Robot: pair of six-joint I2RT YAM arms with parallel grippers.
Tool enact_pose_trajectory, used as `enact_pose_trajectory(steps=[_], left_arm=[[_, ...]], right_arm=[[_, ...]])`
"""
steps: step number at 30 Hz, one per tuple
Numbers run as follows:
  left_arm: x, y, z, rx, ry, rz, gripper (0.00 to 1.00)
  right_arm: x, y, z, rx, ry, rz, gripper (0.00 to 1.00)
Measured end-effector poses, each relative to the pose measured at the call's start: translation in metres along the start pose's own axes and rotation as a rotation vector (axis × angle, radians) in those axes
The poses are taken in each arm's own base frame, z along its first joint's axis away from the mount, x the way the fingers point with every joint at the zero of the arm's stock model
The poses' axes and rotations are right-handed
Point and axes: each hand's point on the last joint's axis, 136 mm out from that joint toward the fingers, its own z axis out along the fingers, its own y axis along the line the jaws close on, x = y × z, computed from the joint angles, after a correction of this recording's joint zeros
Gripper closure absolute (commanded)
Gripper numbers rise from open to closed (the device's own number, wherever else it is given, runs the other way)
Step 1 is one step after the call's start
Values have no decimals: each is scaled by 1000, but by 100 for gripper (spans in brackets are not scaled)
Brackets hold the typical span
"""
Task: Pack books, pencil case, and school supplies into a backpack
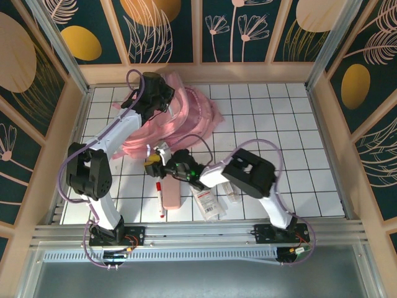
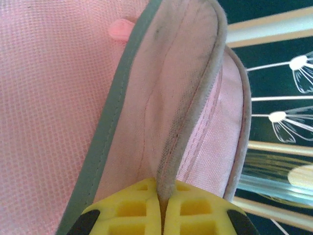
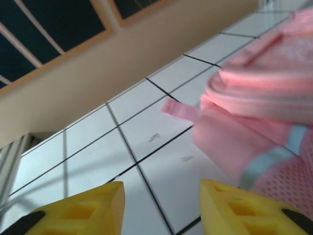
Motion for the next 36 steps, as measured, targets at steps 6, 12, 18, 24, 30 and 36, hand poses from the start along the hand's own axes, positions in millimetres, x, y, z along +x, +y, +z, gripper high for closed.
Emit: enact_pose_trajectory(steps=[6, 12, 18, 24, 30, 36], left_arm=[[11, 6, 6, 11, 72, 117, 100], [9, -5, 5, 39, 99, 278, 100], [16, -15, 4, 81, 182, 478, 100], [33, -26, 14, 110, 311, 632, 100], [43, -28, 8, 140, 374, 709, 100], [52, -29, 4, 174, 428, 774, 100]], right_arm=[[-67, 3, -67, 53, -124, -3, 55], [-103, -42, -113, 311, -122, 46, 44], [-128, -125, -177, 683, -73, 192, 21], [-141, -213, -242, 774, -30, 364, 21], [-155, -273, -226, 787, 47, 475, 17], [-111, -310, -195, 864, 163, 586, 25]])
